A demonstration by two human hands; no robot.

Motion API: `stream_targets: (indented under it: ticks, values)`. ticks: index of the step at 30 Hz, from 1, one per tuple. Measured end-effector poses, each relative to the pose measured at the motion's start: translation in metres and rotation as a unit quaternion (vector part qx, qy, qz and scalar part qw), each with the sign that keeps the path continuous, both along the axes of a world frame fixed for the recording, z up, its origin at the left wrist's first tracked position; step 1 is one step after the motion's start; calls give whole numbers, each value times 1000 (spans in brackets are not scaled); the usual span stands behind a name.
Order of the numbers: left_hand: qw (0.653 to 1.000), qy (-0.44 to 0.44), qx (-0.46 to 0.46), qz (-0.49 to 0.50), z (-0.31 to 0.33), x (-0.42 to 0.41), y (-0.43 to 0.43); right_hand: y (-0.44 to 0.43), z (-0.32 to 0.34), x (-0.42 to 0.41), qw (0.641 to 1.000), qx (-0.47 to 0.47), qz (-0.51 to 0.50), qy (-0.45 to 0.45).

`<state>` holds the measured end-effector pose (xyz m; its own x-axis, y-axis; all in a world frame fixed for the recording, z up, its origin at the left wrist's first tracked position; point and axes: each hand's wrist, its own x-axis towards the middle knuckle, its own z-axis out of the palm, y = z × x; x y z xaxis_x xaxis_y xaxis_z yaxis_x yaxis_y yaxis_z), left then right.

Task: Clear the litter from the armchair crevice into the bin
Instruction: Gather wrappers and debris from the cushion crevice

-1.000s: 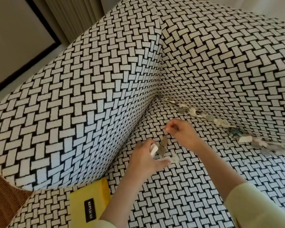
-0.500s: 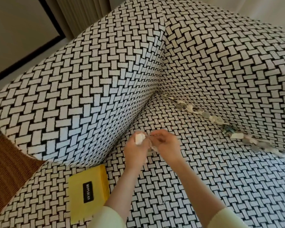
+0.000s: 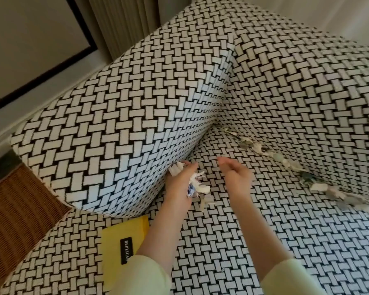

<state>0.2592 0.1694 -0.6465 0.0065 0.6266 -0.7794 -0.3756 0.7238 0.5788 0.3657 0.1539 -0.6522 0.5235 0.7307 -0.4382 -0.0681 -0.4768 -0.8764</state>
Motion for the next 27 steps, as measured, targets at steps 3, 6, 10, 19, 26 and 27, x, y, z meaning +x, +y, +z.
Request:
stream_targets:
  ticks: [3, 6, 10, 19, 26, 27]
  values:
    - [998, 41, -19, -37, 0, -5, 0, 34, -12, 13, 983, -21, 41, -180]
    - [997, 57, -55, -22, -11, -9, -3, 66, -20, 8, 963, 1, 105, -249]
    - [996, 69, -52, -15, -18, -10, 0, 80, -39, 0, 930, -17, 162, -328]
    - [807, 293, 223, -462, -22, -9, -19, 72, -51, 4, 920, -8, 193, -342]
    - [750, 421, 292, -417, -32, -5, -36, 38, -30, 34, 987, 20, 153, -44]
    - [809, 393, 244, -363, -28, -6, -32, 32, -27, 34, 988, 8, 154, -26]
